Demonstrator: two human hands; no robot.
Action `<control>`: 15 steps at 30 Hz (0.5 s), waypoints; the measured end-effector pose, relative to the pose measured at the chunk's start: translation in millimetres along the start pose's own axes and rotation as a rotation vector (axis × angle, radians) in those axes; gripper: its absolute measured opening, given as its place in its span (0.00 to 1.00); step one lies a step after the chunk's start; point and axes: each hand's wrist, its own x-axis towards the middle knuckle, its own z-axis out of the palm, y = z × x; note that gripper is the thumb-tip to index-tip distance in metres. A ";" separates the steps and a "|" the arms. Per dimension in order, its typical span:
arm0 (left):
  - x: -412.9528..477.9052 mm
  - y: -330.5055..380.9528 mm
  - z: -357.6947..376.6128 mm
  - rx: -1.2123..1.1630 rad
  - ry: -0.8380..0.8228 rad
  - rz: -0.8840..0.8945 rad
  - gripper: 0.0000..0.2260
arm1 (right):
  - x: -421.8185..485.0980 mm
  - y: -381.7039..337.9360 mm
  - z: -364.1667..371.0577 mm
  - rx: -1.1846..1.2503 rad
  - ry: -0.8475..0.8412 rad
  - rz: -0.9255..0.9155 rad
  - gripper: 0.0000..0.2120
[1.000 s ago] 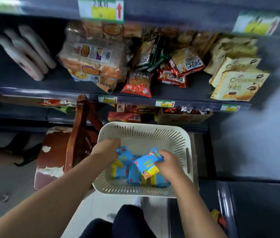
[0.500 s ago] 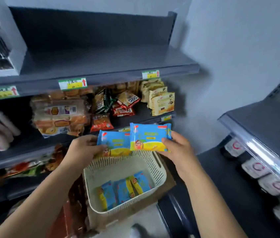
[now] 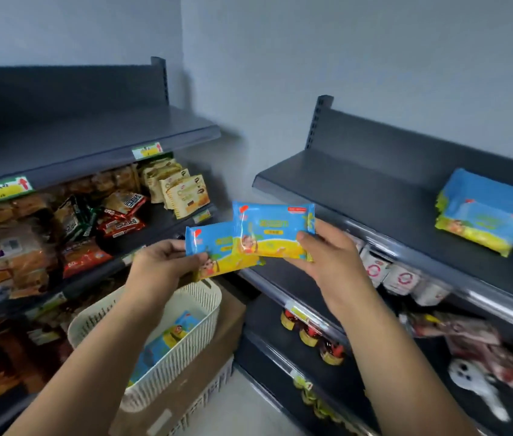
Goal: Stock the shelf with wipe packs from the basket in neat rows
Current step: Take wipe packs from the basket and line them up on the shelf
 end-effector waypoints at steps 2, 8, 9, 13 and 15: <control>-5.2 2.5 27.4 0.012 -0.066 0.018 0.08 | -13.7 -11.9 -26.6 -0.012 0.041 -0.040 0.13; -24.7 0.6 119.6 0.027 -0.254 0.055 0.07 | -52.5 -47.5 -112.4 0.045 0.174 -0.125 0.11; -29.5 -1.7 137.0 0.030 -0.291 0.050 0.07 | -57.8 -54.2 -128.0 0.051 0.200 -0.140 0.11; -53.4 -14.3 208.9 0.041 -0.408 0.050 0.14 | -82.9 -82.9 -196.0 0.064 0.311 -0.208 0.08; -71.3 -24.5 250.2 0.067 -0.460 0.061 0.14 | -100.0 -94.3 -239.0 0.057 0.360 -0.223 0.09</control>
